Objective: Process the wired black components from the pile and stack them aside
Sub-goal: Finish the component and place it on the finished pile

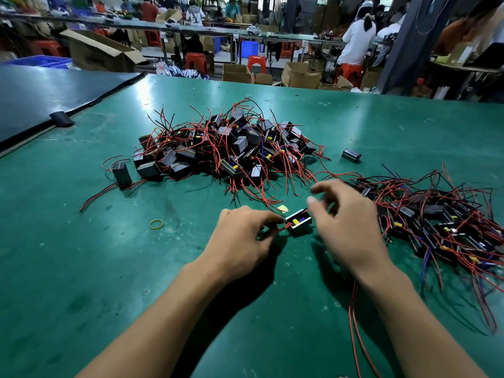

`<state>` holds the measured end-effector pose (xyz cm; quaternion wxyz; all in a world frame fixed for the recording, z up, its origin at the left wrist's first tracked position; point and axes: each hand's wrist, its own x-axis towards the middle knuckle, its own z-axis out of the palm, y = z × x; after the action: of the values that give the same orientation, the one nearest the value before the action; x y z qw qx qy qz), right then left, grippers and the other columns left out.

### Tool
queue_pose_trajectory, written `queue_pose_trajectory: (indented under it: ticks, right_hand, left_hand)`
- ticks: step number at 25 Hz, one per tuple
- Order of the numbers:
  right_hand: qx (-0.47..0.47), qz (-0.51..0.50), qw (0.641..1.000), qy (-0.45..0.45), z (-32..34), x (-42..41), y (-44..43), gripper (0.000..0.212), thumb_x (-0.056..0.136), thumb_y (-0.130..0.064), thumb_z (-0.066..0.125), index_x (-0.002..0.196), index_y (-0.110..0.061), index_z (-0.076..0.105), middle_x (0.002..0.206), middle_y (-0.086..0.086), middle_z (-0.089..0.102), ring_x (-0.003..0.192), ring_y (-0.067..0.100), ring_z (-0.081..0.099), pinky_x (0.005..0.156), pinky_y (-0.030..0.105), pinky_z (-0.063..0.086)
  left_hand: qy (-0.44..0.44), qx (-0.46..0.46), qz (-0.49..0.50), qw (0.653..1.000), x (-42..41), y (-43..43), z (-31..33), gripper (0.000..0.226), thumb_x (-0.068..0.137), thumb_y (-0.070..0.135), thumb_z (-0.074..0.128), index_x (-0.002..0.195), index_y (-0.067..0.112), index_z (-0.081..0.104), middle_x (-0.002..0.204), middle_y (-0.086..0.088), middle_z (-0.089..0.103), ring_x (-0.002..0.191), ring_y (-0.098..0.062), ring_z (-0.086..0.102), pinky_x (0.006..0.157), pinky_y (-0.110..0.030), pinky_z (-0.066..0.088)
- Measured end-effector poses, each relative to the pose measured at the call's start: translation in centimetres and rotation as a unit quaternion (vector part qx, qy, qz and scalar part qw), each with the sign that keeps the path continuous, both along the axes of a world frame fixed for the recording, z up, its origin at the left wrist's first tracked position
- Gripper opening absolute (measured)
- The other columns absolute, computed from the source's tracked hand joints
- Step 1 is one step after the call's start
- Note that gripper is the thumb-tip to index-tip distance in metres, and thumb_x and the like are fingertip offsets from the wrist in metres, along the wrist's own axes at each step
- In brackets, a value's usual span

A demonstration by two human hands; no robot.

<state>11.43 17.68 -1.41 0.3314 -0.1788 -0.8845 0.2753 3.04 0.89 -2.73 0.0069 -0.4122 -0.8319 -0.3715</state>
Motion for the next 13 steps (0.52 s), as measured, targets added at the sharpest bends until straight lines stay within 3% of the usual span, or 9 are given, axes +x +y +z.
queue_pose_trajectory:
  ticks: [2,4,7,10,13]
  right_hand:
    - [0.029,0.064,0.993,-0.095,-0.7,-0.4,-1.4,0.018,0.094,-0.032,0.062,0.109,-0.029,0.07,0.095,-0.007,0.065,0.088,0.013,0.061,0.082,0.032,0.049]
    - [0.053,0.056,0.981,-0.175,-1.4,-0.5,-1.7,0.024,0.097,-0.039,0.054,0.113,-0.031,0.07,0.1,-0.004,0.064,0.1,0.021,0.061,0.088,0.038,0.05]
    - [0.027,0.022,0.979,-0.201,-1.4,-0.2,-0.5,0.028,0.093,-0.054,0.054,0.102,-0.034,0.071,0.095,-0.007,0.07,0.097,0.022,0.065,0.084,0.037,0.053]
    - [0.016,-0.016,0.98,-0.195,-1.8,-0.3,0.3,0.04,0.085,-0.071,0.054,0.083,-0.033,0.068,0.078,-0.009,0.067,0.083,0.018,0.064,0.071,0.032,0.05]
    - [0.049,-0.061,0.982,-0.174,-2.3,-0.5,0.3,0.051,0.081,-0.078,0.051,0.075,-0.03,0.064,0.076,-0.011,0.058,0.078,0.017,0.058,0.065,0.03,0.039]
  left_hand:
    - [-0.036,0.003,-0.025,0.999,0.3,0.2,0.0,0.028,0.077,0.034,0.061,0.098,0.025,0.077,0.088,0.003,0.076,0.087,-0.016,0.068,0.086,-0.037,0.051]
    - [-0.086,0.014,-0.035,0.996,0.1,0.5,-0.2,0.018,0.082,0.018,0.067,0.095,0.022,0.078,0.087,0.005,0.076,0.084,-0.006,0.069,0.083,-0.027,0.053]
    - [-0.138,0.042,-0.005,0.99,-0.1,0.5,0.0,0.025,0.082,0.0,0.062,0.091,0.02,0.076,0.08,0.01,0.075,0.074,0.011,0.065,0.071,-0.005,0.045]
    - [-0.209,0.056,0.005,0.976,-0.2,0.4,0.2,0.032,0.082,-0.005,0.055,0.094,0.019,0.072,0.082,0.004,0.076,0.076,0.003,0.07,0.069,-0.009,0.049]
    - [-0.227,0.06,0.009,0.972,-0.2,0.4,0.2,0.025,0.084,0.0,0.063,0.095,0.021,0.072,0.083,0.004,0.076,0.078,-0.004,0.072,0.076,-0.017,0.055]
